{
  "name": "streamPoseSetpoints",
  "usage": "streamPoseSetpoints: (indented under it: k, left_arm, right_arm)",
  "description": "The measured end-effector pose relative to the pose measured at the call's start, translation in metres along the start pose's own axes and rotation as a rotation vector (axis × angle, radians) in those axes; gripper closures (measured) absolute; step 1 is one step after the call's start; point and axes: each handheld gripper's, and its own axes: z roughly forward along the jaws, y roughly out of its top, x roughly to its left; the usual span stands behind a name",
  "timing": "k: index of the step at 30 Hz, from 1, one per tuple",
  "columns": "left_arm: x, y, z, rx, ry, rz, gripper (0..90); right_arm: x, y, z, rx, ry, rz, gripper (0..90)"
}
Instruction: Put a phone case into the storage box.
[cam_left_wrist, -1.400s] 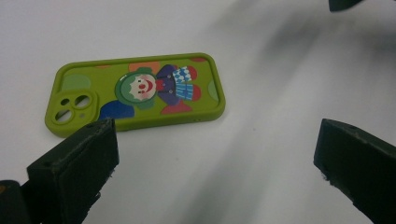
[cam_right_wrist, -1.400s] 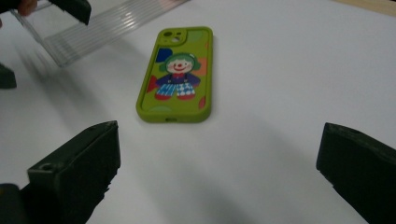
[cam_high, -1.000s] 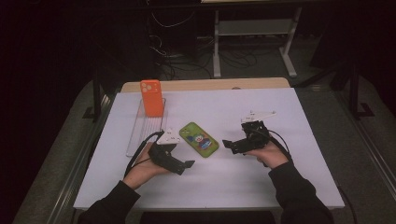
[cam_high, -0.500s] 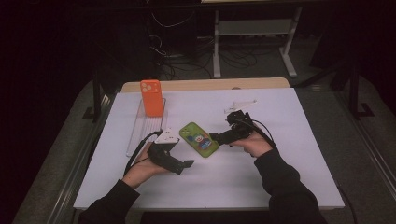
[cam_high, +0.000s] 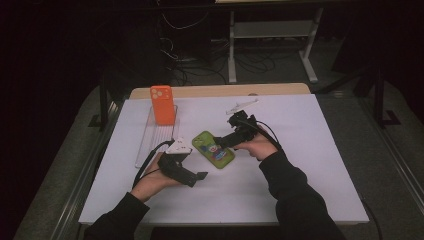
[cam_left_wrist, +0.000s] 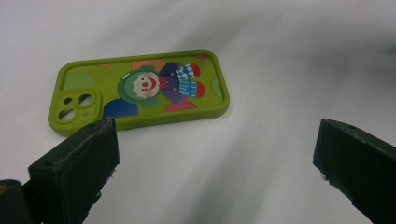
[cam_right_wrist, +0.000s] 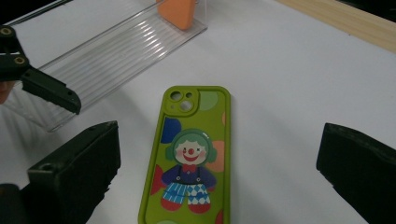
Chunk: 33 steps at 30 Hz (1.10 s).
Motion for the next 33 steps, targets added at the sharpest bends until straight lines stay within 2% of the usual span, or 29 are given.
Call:
streamPoseSetpoints:
  k: [1, 6, 8, 9, 11, 15, 18, 30, 33]
  left_arm:
    - [0.000, 0.000, 0.000, 0.001, 0.000, 0.000, 0.0]
    - [-0.001, 0.000, 0.000, 0.001, -0.002, -0.017, 0.0]
    - [0.000, 0.000, 0.000, 0.007, 0.000, -0.001, 0.0]
    - [-0.002, 0.000, 0.001, -0.011, -0.003, -0.033, 0.0]
    - [-0.003, 0.000, 0.001, -0.015, -0.004, -0.038, 0.0]
    - [-0.001, 0.000, 0.001, -0.008, -0.003, -0.019, 0.0]
    - [-0.001, 0.000, 0.001, -0.005, -0.002, -0.020, 0.0]
    - [-0.002, 0.000, 0.002, -0.013, -0.003, -0.025, 0.0]
    - [-0.002, -0.001, 0.002, -0.012, -0.005, -0.041, 0.0]
  right_arm:
    - [0.002, 0.002, 0.002, 0.010, -0.004, 0.027, 0.0]
    - [0.005, 0.005, 0.011, 0.047, -0.015, 0.021, 0.0]
    - [0.007, 0.005, 0.015, 0.058, -0.021, 0.027, 0.0]
    - [0.008, 0.004, 0.017, 0.069, -0.021, 0.019, 0.0]
    - [0.012, 0.003, 0.025, 0.096, -0.033, 0.017, 0.0]
    - [0.014, 0.002, 0.031, 0.126, -0.025, 0.006, 0.0]
    - [0.017, 0.001, 0.036, 0.163, -0.035, 0.000, 0.0]
    - [0.022, -0.013, 0.061, 0.247, -0.050, -0.021, 0.0]
    - [0.024, -0.017, 0.066, 0.274, -0.051, -0.033, 0.0]
